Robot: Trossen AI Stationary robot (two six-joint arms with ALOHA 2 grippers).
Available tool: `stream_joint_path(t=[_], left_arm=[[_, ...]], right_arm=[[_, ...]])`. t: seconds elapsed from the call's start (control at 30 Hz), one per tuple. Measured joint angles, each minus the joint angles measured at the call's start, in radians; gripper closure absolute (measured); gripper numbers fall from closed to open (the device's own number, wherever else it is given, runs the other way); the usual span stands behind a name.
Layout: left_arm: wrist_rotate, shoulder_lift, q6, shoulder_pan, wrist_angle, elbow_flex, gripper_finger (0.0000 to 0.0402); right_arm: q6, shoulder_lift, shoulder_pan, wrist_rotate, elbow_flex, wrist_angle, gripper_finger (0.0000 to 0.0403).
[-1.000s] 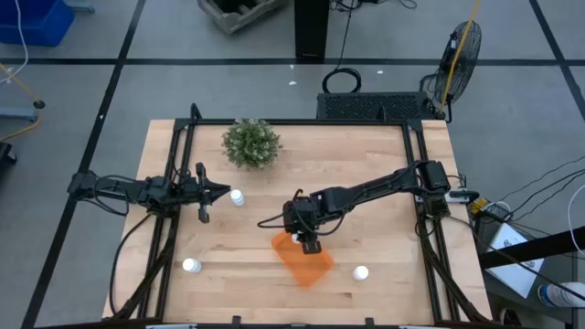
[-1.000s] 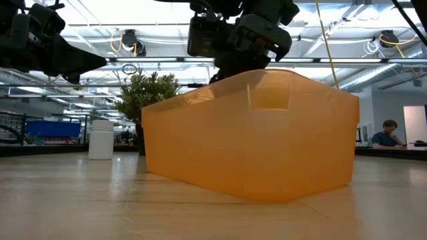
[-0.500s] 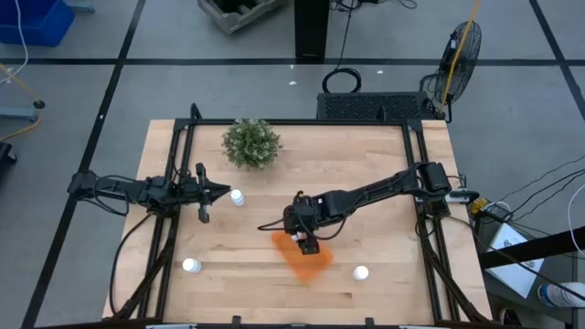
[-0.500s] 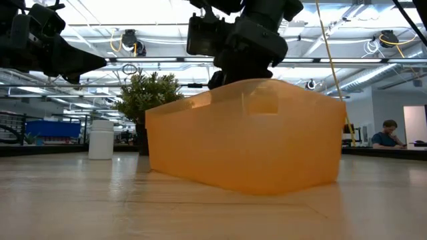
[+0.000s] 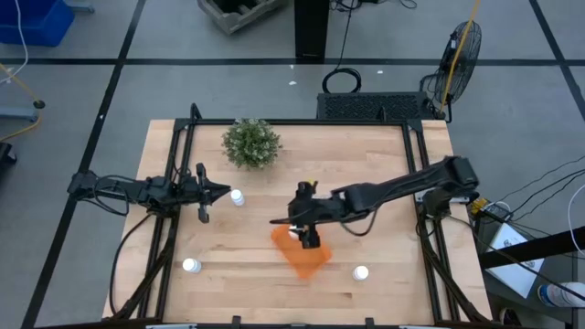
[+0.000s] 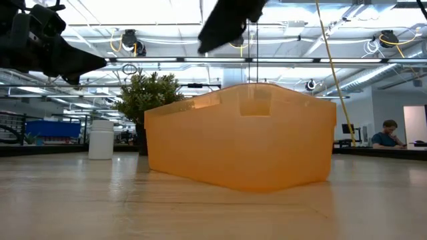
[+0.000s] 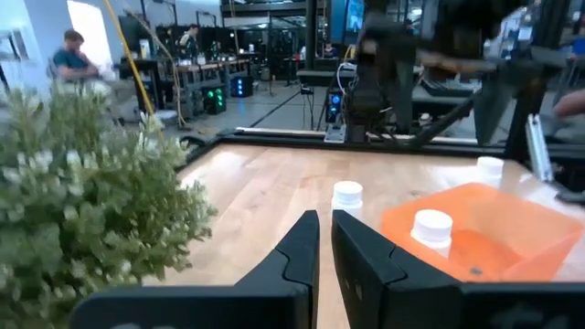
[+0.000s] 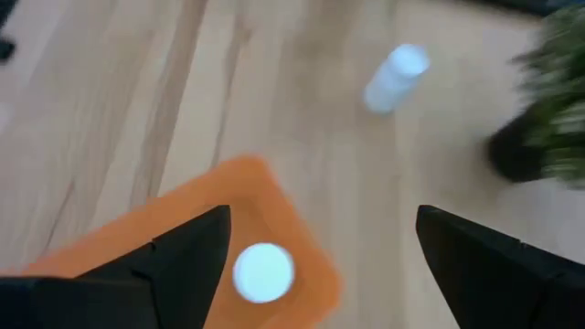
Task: Pick and place pill bottles into a basket
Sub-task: Put the white medicine bottle into the orange bin
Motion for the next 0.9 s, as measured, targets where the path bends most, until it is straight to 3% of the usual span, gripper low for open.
stream_joint_path(t=[0.23, 0.4, 0.5, 0.73, 0.9], left_arm=[[-0.004, 0.064, -0.022, 0.000, -0.129, 0.054, 0.0364], [-0.078, 0.166, -0.019, 0.000, -0.180, 0.171, 0.0351], [-0.081, 0.226, -0.017, 0.000, -0.192, 0.231, 0.0320], [-0.081, 0.309, 0.038, 0.000, -0.198, 0.268, 0.0251], [-0.082, 0.331, 0.032, 0.000, -0.170, 0.268, 0.0228]], right_arm=[[-0.037, -0.183, -0.002, 0.061, -0.112, 0.125, 0.0067], [-0.099, -0.353, -0.024, 0.210, -0.265, 0.238, 0.0067], [-0.145, -0.481, -0.036, 0.284, -0.432, 0.385, 0.0067], [-0.235, -0.826, -0.091, 0.287, -0.960, 0.938, 0.0067], [-0.144, -1.079, -0.165, 0.203, -1.172, 0.954, 0.0067]])
